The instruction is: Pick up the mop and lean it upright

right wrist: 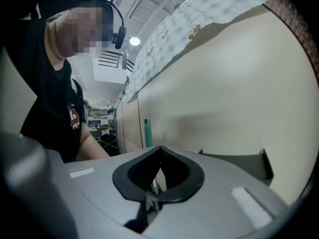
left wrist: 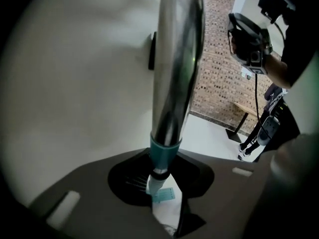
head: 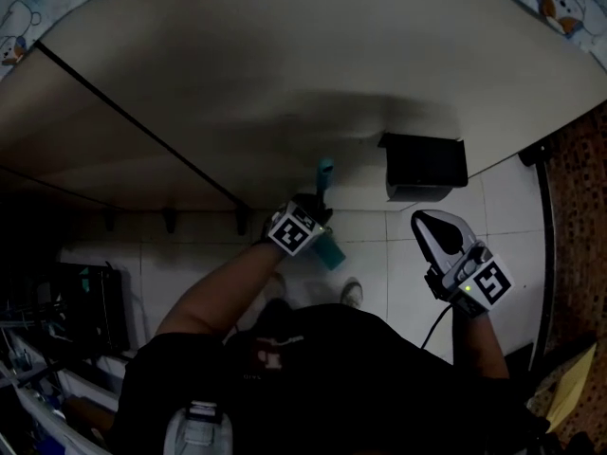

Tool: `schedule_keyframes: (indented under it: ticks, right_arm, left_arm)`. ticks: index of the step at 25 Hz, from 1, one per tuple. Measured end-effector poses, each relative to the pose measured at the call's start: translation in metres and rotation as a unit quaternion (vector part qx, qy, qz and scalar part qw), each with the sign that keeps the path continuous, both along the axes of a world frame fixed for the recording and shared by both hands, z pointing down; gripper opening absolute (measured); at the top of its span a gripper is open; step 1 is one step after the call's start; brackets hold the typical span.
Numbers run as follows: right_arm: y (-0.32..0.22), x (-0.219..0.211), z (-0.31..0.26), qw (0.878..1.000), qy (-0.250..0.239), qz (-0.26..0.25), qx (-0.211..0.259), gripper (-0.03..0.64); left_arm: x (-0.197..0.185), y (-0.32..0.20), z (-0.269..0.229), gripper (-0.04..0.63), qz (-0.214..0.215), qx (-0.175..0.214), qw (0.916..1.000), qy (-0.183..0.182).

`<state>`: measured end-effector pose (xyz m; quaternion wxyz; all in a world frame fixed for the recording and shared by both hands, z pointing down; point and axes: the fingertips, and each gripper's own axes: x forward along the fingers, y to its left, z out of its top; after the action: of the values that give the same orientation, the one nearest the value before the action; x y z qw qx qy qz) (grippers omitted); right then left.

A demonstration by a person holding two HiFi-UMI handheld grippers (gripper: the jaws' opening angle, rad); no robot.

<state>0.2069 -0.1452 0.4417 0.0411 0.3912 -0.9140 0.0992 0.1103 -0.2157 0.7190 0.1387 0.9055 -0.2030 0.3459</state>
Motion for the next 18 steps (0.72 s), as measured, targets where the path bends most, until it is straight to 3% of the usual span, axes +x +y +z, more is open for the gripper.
schedule_keyframes:
  ticks: [9,13,18]
  right_arm:
    - [-0.003,-0.023,-0.077,0.997,0.007,-0.018,0.068,0.015]
    - [-0.008,-0.027,-0.113,0.995,-0.011,-0.027,0.097,0.015]
    - [-0.012,-0.027,-0.141,0.990,0.004,-0.033,0.136,0.015]
  left_arm:
    - [-0.012,-0.004,-0.171,0.098,0.023,0.050,0.9969,0.057]
    - [-0.009,-0.010,-0.246,0.100,0.030,0.085,0.9919,0.090]
    - [-0.005,-0.015,-0.328,0.101,0.031,0.122,0.9834,0.131]
